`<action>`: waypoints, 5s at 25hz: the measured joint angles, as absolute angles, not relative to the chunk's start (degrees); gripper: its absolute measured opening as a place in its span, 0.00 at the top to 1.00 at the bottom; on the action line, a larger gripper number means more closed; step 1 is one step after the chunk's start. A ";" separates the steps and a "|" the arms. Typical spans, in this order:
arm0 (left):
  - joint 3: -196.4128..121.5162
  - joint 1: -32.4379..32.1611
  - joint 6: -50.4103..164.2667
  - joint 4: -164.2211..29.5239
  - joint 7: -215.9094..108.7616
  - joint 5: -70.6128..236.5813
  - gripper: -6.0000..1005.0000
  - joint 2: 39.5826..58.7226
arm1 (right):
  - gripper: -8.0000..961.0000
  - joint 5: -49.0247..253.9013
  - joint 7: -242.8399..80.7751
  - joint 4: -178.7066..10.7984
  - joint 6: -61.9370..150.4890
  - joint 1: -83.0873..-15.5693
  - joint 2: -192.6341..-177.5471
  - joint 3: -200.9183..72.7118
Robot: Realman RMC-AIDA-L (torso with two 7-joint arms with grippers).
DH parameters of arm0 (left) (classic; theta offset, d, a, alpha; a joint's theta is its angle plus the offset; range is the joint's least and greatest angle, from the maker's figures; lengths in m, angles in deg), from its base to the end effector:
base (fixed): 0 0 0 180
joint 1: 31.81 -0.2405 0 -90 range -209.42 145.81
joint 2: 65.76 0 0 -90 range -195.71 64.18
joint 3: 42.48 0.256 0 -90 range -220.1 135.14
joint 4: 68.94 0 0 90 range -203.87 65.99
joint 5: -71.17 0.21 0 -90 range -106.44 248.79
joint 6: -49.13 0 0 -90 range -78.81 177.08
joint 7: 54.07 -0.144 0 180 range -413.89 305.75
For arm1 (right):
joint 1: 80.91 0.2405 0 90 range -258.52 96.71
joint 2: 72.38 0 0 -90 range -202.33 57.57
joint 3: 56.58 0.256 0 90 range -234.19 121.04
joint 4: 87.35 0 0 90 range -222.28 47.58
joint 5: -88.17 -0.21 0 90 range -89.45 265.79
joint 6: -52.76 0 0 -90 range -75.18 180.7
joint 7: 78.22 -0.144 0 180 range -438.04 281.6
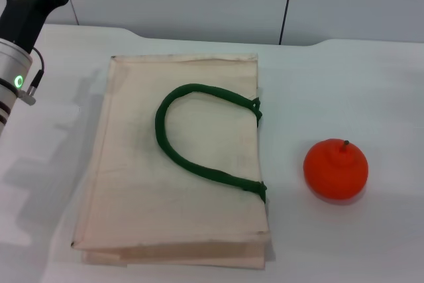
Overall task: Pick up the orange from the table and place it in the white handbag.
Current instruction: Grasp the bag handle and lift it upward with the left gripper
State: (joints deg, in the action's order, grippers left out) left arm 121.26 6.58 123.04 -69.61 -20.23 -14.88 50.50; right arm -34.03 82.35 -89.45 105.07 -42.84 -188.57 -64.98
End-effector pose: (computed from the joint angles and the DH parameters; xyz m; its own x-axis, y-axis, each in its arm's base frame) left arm -0.2834 0.3960 0.0456 0.4303 -0.2022 0.8797 0.8459 -0.2497 -0.4712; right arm 0.3417 0.3981 0.0266 0.5607 -0.0654 -0.8254 -0.8218 0.0780 -0.5644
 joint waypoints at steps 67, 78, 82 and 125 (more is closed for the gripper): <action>121.61 29.06 119.14 -92.72 55.85 72.04 0.21 45.15 | 0.08 -34.15 82.35 -89.28 104.60 -42.59 -188.39 -64.84; 121.61 29.83 114.17 -88.42 56.13 74.74 0.22 45.44 | 0.08 -33.99 82.35 -89.31 104.58 -41.78 -188.39 -65.02; 121.54 29.94 112.32 -87.82 55.73 74.78 0.23 45.80 | 0.08 -34.00 82.35 -89.35 104.51 -41.69 -188.44 -65.13; 121.55 34.91 141.35 -98.93 53.00 60.62 0.87 43.22 | 0.08 -33.94 77.61 -88.06 101.97 -43.37 -188.21 -66.66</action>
State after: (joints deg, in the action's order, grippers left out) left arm 121.55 34.91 141.35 -98.93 53.00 60.62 43.22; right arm -33.94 77.61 -88.06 101.97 -43.37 -188.21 -66.66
